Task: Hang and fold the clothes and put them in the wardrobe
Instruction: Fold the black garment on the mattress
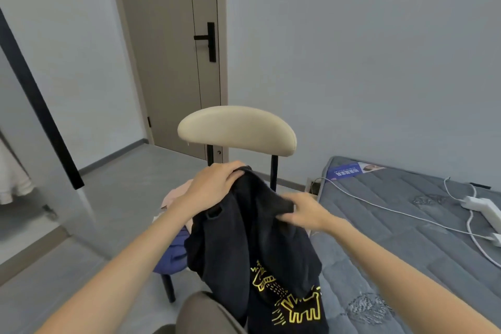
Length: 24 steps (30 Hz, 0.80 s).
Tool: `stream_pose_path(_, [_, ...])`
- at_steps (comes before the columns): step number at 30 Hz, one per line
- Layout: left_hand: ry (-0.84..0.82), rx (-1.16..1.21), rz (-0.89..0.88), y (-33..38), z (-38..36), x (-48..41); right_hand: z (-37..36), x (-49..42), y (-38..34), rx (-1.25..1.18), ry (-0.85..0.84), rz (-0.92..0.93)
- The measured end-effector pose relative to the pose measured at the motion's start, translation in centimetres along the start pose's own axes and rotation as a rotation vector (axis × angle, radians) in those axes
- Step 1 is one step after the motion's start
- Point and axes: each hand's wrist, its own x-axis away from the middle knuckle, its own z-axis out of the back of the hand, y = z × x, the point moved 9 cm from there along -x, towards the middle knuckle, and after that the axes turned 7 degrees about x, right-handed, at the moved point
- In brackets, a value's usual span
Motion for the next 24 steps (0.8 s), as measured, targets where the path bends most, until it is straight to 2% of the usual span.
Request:
stream_pose_path(3, [-0.071,0.180,0.091,-2.7,-0.1,0.3,5.7,0.5,1.3,-0.192,0.273,-0.175])
stream_pose_path(6, [-0.230,0.213,0.124,-3.7,-1.9,1.1,10.8,0.7,0.6,-0.322,0.464,-0.198])
stream_pose_path(9, [-0.293,0.097,0.102,-2.9,-3.4,1.3,13.0,0.1,-0.4,-0.430,0.528,-0.210])
stream_pose_path(14, [-0.243,0.010,-0.029,-1.4,-4.7,2.1,14.5,0.0,-0.9,-0.653,0.597,-0.290])
stream_pose_path(16, [-0.271,0.023,-0.016,-2.6,-5.6,2.5,14.9,0.2,-0.6,-0.694,0.619,-0.319])
stream_pose_path(18, [-0.287,0.141,0.066,-3.1,-5.9,2.9,15.1,0.4,-0.2,-0.687,0.633,-0.346])
stream_pose_path(21, [-0.197,0.348,0.133,-3.2,-4.7,2.6,15.3,0.8,0.6,-0.665,0.661,-0.392])
stream_pose_path(24, [-0.115,0.637,0.298,-4.6,-3.4,2.4,15.1,1.1,1.2,-0.616,0.643,-0.426])
